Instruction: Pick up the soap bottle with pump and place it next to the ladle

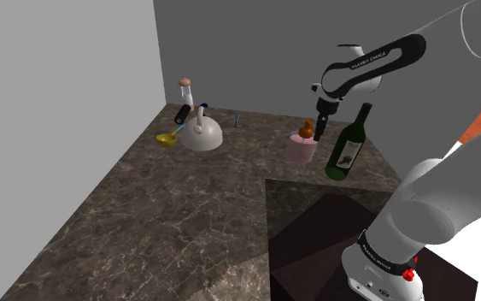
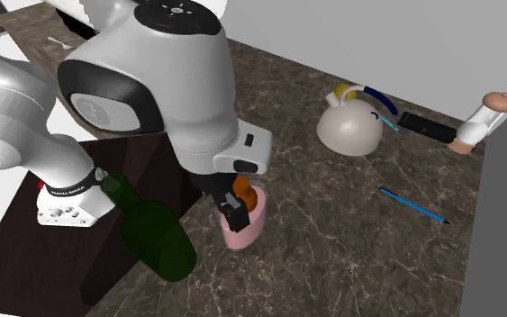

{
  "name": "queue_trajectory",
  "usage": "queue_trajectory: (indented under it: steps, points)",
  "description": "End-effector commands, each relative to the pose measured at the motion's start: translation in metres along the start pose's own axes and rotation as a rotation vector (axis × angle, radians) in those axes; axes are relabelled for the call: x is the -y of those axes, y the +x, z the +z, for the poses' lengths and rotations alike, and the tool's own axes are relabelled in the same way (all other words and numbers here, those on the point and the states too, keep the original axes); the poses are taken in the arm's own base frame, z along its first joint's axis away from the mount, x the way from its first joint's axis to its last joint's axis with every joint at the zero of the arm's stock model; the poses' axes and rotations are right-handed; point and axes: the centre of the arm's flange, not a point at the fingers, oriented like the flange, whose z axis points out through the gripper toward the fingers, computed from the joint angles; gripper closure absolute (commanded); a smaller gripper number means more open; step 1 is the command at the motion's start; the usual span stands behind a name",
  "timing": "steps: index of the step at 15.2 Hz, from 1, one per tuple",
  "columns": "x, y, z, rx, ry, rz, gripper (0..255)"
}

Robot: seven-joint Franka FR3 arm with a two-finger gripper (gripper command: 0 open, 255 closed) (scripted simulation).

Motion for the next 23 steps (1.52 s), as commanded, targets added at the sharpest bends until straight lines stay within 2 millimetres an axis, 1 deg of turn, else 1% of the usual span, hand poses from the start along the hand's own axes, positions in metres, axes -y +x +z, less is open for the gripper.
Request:
queue_trajectory:
  steps: [1, 6, 7, 15, 16, 23]
  points:
    - [-0.008, 0.003, 0.013, -0.005, -0.005, -0.016, 0]
    - [-0.008, 0.003, 0.039, -0.005, -0.005, -0.016, 0]
    - [-0.008, 0.003, 0.048, -0.005, -0.005, -0.016, 0]
    - [-0.008, 0.003, 0.048, -0.005, -0.005, -0.016, 0]
    - [-0.008, 0.003, 0.048, -0.005, -0.005, -0.016, 255]
    - [-0.008, 0.003, 0.048, -0.005, -0.005, -0.016, 255]
